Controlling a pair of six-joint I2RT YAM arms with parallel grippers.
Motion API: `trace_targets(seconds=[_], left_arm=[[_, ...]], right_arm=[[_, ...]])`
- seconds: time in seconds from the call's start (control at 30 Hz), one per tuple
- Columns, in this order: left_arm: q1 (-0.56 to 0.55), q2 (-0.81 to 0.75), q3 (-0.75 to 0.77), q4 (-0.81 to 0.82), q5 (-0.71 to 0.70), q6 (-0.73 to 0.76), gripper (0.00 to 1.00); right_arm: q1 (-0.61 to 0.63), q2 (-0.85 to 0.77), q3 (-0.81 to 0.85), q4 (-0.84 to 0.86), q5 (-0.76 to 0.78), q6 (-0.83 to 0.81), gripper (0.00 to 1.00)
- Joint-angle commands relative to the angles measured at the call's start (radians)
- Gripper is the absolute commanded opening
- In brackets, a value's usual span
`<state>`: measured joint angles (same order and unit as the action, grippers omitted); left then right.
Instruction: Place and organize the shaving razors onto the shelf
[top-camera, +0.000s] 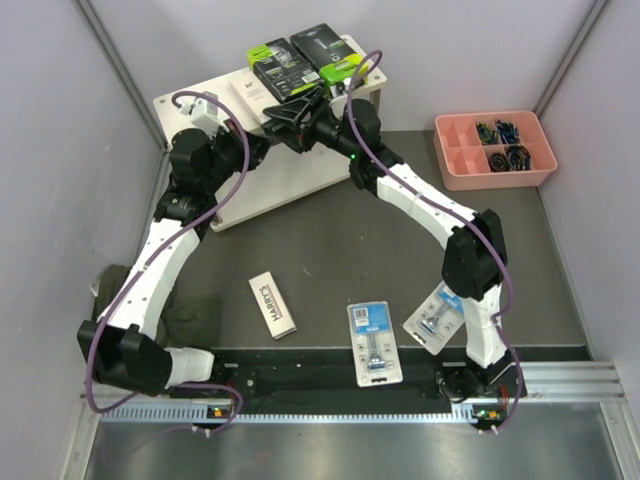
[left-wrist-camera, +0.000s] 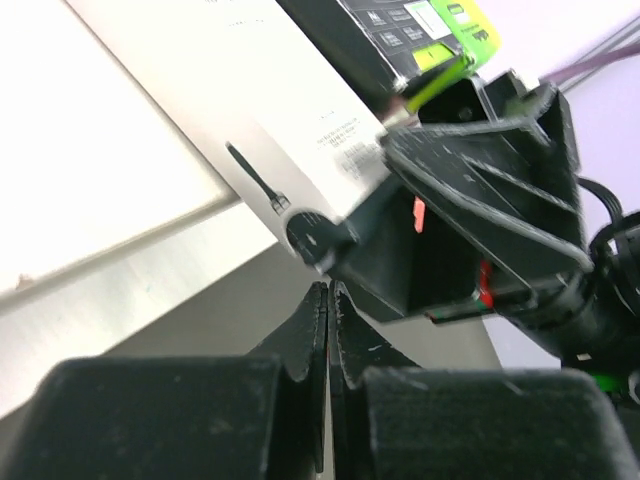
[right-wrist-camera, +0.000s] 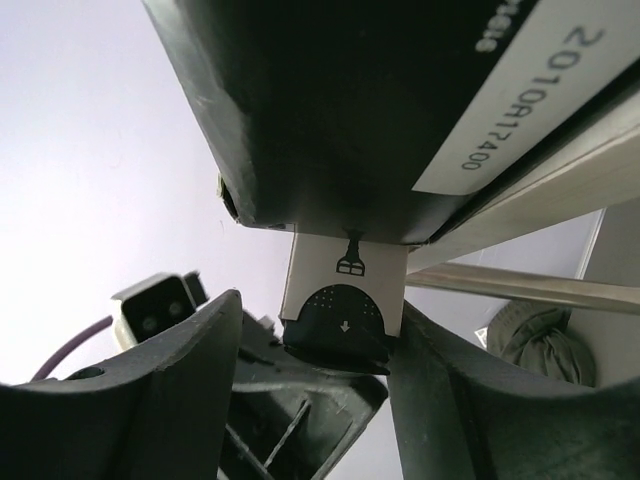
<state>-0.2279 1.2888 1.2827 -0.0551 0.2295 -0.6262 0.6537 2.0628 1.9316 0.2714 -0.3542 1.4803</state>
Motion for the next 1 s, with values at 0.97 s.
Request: trace_targets(seconds=[0.97], left_arm=[[0.091, 0.092, 0.113, 0.086, 0.108, -0.089, 0.00]], right_arm=[[-0.028, -0.039, -0.065, 0.135, -0.035, 0.035, 0.57]])
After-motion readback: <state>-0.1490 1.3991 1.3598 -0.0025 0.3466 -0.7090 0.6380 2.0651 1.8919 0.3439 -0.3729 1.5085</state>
